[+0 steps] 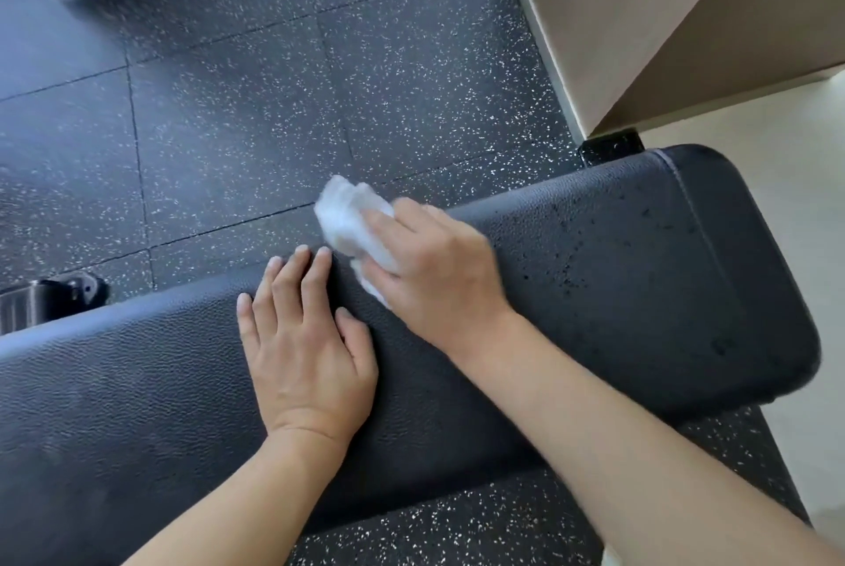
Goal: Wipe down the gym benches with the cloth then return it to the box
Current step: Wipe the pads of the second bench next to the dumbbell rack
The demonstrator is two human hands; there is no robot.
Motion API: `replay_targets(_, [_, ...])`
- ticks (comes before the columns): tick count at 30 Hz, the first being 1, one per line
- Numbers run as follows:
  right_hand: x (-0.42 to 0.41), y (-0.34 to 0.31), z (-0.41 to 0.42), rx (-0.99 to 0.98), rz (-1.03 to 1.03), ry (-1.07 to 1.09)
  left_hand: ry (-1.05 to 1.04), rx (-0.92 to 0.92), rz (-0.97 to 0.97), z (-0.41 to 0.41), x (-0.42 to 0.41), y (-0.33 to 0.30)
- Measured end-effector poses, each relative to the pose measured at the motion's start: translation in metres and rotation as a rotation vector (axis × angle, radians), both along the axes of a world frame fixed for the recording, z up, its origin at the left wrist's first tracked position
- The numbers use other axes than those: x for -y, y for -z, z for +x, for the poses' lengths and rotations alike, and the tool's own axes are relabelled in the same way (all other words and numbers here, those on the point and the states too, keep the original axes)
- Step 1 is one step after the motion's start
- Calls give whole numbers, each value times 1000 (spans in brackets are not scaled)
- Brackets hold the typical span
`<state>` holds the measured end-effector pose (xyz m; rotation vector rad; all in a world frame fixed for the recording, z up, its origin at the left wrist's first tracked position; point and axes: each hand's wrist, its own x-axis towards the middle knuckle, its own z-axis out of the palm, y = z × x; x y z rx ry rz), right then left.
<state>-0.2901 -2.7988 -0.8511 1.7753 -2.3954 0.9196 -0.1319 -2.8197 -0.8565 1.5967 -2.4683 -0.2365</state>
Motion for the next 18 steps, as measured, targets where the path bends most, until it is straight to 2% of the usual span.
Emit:
replay_targets(4, [-62, 5, -78, -105, -23, 193, 3, 12, -2, 0, 1, 0])
replay_targets(7, [-58, 1, -104, -40, 38, 385, 4, 17, -2, 2, 1, 1])
replay_targets(9, [-36, -1, -93, -21, 105, 422, -1, 13, 0, 1, 1, 0])
replay_targets(15, [46, -6, -5, 8, 208, 163, -2, 10, 16, 0, 1, 1])
replay_targets(18, [56, -6, 33, 108, 136, 119, -9, 4, 38, 0, 1, 0])
